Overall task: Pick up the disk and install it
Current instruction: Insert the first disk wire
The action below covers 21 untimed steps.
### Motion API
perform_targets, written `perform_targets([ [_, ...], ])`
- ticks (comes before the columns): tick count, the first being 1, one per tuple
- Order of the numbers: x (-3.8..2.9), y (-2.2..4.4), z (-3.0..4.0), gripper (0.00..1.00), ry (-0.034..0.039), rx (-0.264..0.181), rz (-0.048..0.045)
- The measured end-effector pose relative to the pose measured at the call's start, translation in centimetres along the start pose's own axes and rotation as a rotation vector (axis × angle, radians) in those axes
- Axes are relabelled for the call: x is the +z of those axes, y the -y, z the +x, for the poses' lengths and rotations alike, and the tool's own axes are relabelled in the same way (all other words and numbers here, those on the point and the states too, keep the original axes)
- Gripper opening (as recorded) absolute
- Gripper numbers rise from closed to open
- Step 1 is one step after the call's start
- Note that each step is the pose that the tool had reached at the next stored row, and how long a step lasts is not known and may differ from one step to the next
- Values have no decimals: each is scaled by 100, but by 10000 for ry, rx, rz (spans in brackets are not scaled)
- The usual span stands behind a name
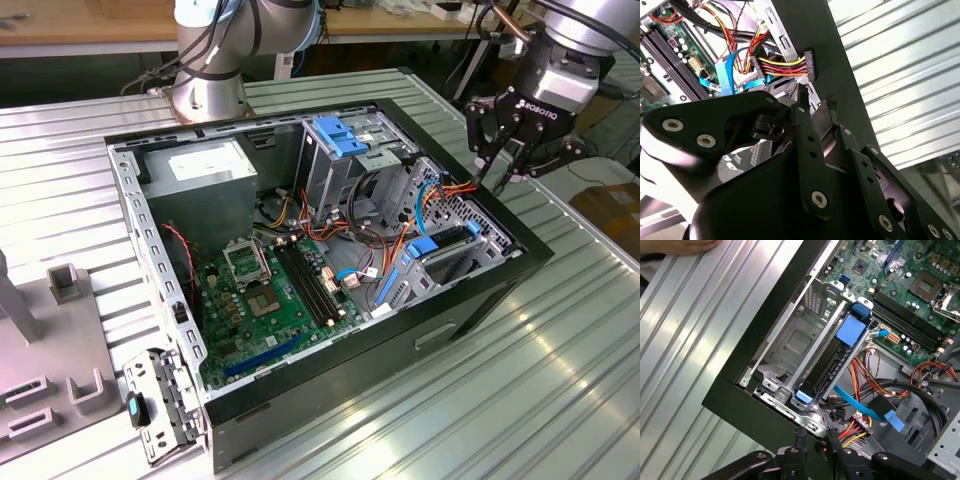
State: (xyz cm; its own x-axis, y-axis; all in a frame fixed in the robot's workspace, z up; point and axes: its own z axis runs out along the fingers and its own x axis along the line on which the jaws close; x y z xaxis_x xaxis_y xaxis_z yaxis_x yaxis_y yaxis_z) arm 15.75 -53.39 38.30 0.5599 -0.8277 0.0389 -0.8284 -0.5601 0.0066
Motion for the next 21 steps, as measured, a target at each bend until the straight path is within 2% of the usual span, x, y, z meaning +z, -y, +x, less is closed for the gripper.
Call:
perform_targets([
  [2, 12, 10, 7, 30, -7, -907, 35],
  [3, 14, 12, 8, 30, -9, -1171, 45],
  [7, 17, 13, 8, 28, -9, -1439, 56],
  [8, 18, 14, 8, 21, -9, -1530, 60],
  [12, 23, 14, 8, 21, -14, -2008, 78],
  [16, 32, 14, 8, 22, -21, -2894, 116],
  [17, 34, 14, 8, 28, -21, -3031, 122],
  [21, 46, 21, -4, 28, -28, -3802, 151],
])
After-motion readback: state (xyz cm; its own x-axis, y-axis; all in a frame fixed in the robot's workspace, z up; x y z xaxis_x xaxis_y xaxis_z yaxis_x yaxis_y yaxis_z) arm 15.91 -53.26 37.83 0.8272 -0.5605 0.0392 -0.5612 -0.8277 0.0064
